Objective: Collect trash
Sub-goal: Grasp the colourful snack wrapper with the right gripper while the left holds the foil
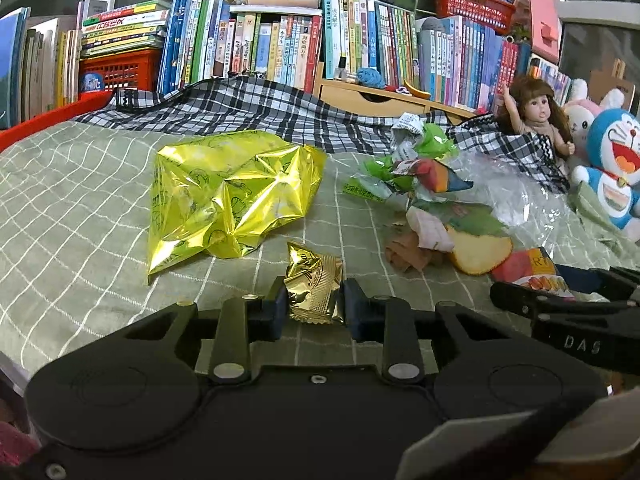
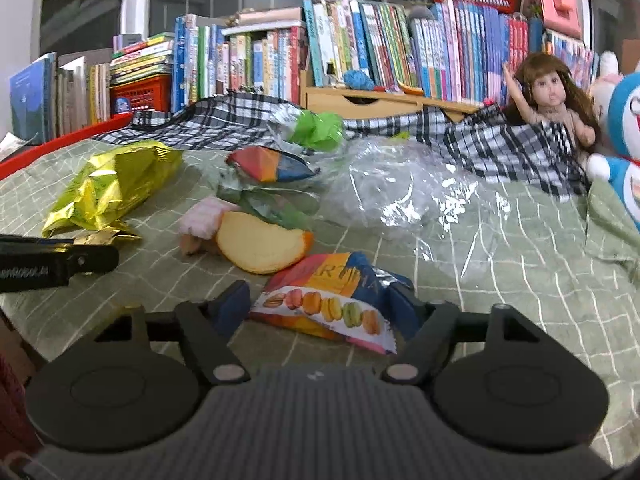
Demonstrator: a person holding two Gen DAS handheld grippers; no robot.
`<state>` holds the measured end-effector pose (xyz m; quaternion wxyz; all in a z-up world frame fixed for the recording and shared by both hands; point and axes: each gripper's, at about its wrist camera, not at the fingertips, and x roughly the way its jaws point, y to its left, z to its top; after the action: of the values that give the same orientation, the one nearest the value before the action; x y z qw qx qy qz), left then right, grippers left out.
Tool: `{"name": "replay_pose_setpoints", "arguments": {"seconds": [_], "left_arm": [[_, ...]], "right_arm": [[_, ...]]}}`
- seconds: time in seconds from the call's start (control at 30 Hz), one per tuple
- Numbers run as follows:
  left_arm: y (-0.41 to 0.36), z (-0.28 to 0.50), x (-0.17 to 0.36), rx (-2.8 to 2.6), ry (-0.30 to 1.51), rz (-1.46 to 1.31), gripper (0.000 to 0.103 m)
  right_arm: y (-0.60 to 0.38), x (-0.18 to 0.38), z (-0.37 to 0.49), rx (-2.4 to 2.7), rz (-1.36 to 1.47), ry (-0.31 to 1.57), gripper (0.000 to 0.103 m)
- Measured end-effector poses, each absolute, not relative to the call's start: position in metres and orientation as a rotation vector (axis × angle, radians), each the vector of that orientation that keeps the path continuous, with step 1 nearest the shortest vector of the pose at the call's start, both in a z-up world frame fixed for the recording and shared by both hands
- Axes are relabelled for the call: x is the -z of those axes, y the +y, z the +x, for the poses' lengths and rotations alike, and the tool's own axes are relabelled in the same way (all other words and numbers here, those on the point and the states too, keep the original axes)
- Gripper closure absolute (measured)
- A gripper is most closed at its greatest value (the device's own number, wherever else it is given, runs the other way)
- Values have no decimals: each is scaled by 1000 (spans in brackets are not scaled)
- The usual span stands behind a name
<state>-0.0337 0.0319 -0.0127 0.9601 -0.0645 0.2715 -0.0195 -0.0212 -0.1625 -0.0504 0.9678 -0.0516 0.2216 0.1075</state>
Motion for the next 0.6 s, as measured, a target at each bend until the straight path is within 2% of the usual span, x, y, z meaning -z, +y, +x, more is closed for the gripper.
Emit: {"name": "replay_pose_setpoints", "arguments": {"seconds": [0.07,0.1,0.6], "left_arm": [[31,-38,9,45,539,-127,76],[30,-41,8,48,532,-120,76],[20,-87,-6,115,507,-85,76]], "right_arm": [[-159,48,-28,-213,-122,434,43],[-159,47,-30,-206,-122,432,52],[-170,39,-67,-210,-15,403,77]]}}
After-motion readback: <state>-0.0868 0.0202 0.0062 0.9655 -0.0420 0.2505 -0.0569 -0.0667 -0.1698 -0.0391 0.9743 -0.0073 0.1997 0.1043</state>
